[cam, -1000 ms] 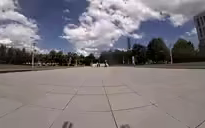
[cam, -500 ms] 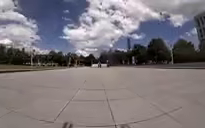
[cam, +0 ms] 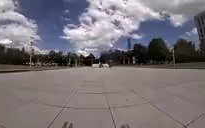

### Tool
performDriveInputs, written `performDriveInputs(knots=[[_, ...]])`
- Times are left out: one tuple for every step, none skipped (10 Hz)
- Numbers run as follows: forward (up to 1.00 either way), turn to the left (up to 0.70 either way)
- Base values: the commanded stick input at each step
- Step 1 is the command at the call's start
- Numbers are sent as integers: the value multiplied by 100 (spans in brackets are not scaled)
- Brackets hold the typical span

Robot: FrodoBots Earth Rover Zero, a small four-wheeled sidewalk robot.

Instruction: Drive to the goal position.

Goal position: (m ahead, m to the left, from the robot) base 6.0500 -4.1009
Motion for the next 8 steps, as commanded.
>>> performDriveInputs(knots=[[70, 0], [70, 0], [70, 0], [70, 0], [70, 0], [70, 0], [70, 0], [70, 0]])
